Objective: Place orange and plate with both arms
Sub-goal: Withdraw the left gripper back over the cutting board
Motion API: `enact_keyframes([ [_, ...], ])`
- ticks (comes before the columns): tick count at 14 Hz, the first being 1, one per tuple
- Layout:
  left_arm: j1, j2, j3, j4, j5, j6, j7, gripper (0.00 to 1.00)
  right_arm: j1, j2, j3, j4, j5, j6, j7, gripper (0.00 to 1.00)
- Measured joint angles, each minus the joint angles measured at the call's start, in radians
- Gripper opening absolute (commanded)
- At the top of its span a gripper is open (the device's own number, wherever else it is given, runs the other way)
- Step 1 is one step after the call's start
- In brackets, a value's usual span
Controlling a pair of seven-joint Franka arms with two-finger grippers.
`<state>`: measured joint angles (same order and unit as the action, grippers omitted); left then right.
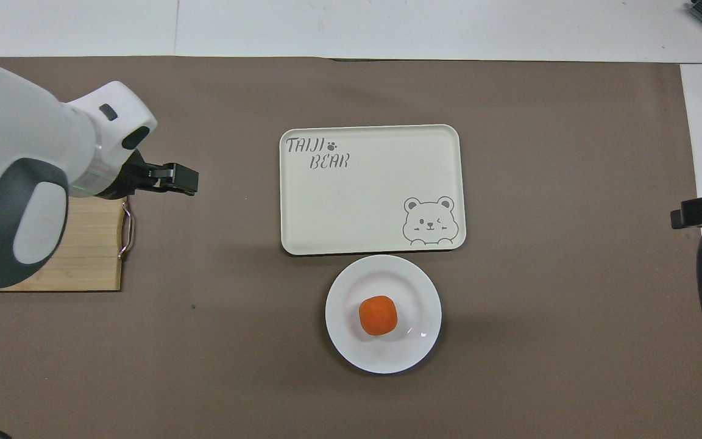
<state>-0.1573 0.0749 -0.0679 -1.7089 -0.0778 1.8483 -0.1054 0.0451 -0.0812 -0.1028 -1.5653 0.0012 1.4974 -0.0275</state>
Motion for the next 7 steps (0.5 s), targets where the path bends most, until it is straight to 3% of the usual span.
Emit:
enact_keyframes([
  [4, 0.091, -0.025, 0.000, 0.029, 0.041, -0.024, 0.080, 1.00, 0.000, 0.000, 0.000, 0.000, 0.000, 0.000, 0.000, 1.00],
  [7, 0.108, -0.040, -0.001, 0.061, 0.076, -0.118, 0.112, 1.00, 0.000, 0.000, 0.000, 0.000, 0.000, 0.000, 0.000, 1.00],
])
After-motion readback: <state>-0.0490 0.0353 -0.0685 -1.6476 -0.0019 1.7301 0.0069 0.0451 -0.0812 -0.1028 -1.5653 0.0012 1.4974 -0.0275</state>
